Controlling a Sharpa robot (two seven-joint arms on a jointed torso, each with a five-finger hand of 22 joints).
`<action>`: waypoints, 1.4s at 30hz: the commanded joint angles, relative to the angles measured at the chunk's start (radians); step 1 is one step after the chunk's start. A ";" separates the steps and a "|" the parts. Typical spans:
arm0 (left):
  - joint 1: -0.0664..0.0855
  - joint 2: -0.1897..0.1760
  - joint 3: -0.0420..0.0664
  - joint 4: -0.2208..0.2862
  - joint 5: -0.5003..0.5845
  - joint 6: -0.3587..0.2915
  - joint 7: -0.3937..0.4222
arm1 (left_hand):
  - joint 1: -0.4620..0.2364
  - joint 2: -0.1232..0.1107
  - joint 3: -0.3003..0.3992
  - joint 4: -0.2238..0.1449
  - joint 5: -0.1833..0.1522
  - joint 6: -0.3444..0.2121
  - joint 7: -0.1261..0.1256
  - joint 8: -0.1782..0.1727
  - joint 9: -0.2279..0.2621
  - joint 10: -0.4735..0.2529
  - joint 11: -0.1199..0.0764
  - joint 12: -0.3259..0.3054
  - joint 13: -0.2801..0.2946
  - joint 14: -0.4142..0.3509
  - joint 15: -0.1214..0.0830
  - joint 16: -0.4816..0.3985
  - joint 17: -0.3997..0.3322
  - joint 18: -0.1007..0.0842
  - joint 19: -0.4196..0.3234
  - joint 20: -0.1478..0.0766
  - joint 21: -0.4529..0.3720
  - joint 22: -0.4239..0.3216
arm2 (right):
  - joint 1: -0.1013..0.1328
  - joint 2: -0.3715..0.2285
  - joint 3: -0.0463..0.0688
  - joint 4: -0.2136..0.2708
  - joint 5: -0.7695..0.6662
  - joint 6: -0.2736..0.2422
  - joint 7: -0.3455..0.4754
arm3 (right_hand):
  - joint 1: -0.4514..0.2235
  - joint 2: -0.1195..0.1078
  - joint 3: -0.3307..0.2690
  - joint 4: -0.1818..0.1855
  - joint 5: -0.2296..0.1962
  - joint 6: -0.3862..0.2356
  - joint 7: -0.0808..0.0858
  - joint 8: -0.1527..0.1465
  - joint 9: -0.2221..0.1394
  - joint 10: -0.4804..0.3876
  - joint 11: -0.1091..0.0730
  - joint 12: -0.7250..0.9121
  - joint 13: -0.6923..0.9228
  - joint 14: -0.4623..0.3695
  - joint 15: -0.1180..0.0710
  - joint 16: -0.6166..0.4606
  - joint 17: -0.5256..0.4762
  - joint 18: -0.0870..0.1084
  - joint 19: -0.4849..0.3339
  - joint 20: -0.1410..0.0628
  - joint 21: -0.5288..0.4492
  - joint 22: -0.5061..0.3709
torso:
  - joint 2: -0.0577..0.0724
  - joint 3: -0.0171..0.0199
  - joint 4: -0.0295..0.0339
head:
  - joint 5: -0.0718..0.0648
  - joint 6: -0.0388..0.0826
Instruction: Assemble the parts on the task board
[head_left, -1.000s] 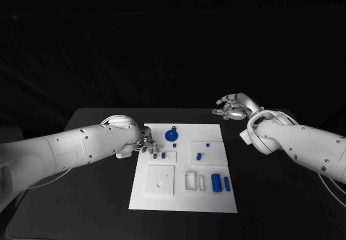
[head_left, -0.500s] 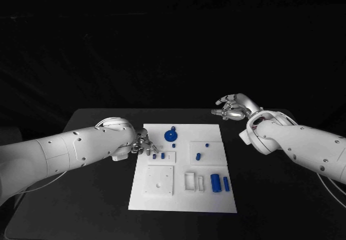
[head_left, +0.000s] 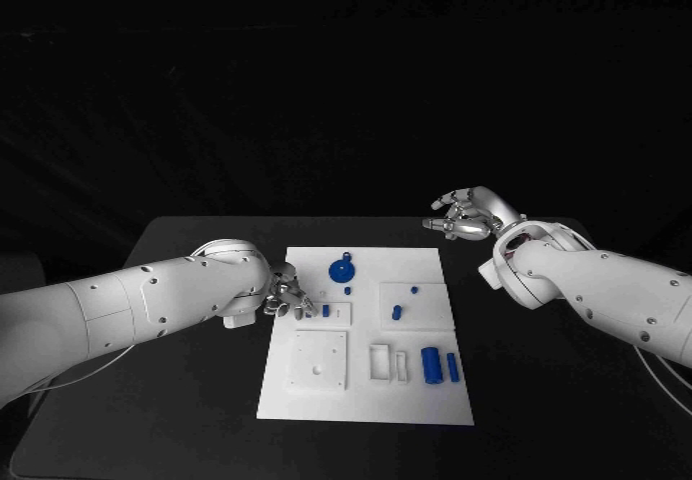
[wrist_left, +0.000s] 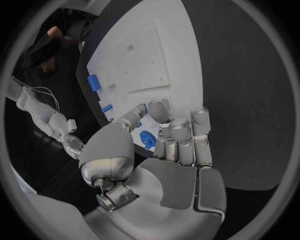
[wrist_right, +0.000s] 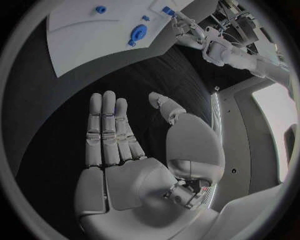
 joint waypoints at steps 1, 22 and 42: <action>0.000 0.007 0.000 0.003 0.017 0.002 0.017 | 0.011 0.013 -0.001 -0.015 0.008 0.003 -0.002 0.007 0.002 -0.005 -0.003 0.006 0.001 0.000 -0.002 -0.001 0.001 0.000 -0.003 -0.117 -0.002 0.002 | 0.000 0.000 0.000 0.002 -0.002 0.007 0.009 | -0.003 0.004 -0.004 0.002 0.003 0.008 0.001 0.005 -0.001 -0.026 -0.006 0.003 -0.001 0.007 0.000 -0.003 0.001 0.008 0.001 0.000 -0.005 0.001 | 0.000 0.0008 -0.0006 | 0.002 -0.001; -0.008 0.029 0.000 -0.037 0.012 0.008 0.013 | 0.026 0.049 -0.006 -0.043 -0.004 -0.004 0.001 0.003 0.005 -0.006 0.000 0.004 0.001 -0.001 0.000 -0.004 0.000 -0.002 -0.003 -0.116 -0.005 0.004 | 0.000 -0.002 0.000 0.004 -0.002 0.007 0.009 | -0.003 0.003 -0.004 0.002 0.003 0.008 0.001 0.005 -0.001 -0.026 -0.006 0.004 -0.003 0.007 0.000 -0.005 0.003 0.008 0.001 0.000 -0.006 0.002 | 0.001 0.0006 -0.0015 | 0.002 -0.003; -0.025 0.048 0.000 -0.062 0.012 0.010 0.021 | 0.050 0.065 -0.001 -0.067 -0.011 -0.005 0.002 0.002 0.007 -0.007 0.001 0.004 0.001 -0.002 0.001 -0.005 0.000 -0.002 -0.003 -0.115 -0.007 0.005 | 0.000 -0.002 0.000 0.004 -0.002 0.009 0.009 | -0.002 0.003 -0.004 0.002 0.003 0.008 0.001 0.005 -0.002 -0.026 -0.006 0.004 -0.003 0.007 0.000 -0.006 0.004 0.008 0.001 0.000 -0.006 0.002 | 0.000 0.0004 -0.0010 | -0.001 -0.006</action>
